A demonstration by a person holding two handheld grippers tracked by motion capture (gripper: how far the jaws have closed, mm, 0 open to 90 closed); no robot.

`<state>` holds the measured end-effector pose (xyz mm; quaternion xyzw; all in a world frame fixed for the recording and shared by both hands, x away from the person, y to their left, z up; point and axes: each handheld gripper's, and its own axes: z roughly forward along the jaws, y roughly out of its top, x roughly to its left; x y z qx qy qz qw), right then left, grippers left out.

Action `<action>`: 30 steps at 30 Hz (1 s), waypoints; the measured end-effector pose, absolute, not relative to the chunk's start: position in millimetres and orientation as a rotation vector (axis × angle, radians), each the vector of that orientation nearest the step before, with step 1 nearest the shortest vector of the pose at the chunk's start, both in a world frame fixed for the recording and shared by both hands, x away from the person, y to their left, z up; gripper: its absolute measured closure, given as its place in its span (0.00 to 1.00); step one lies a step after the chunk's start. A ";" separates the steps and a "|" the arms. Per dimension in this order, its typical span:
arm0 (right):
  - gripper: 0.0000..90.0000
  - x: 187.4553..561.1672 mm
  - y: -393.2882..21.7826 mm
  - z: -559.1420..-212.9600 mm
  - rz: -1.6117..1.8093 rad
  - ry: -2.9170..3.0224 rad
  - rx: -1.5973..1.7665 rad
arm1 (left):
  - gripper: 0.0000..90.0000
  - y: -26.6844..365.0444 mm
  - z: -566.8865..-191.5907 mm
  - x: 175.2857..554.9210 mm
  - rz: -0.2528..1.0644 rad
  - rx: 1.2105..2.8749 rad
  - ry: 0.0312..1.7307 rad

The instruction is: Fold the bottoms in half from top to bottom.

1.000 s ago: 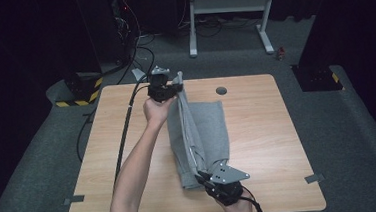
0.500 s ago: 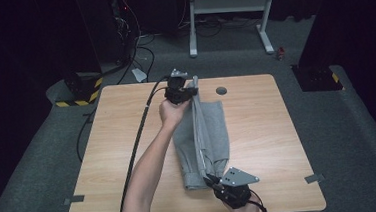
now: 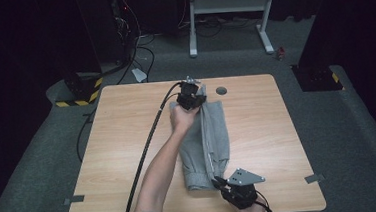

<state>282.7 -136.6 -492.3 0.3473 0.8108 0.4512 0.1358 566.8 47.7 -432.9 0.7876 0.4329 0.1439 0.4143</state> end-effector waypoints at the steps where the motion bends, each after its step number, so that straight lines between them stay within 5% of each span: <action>1: 0.91 282.6 -138.9 -494.2 1.303 2.344 1.016 | 0.96 46.5 -435.8 566.8 0.357 1.975 1.094; 30: 0.93 281.0 -171.2 -501.5 1.208 2.329 1.138 | 0.95 21.5 -483.9 569.6 0.313 1.997 1.108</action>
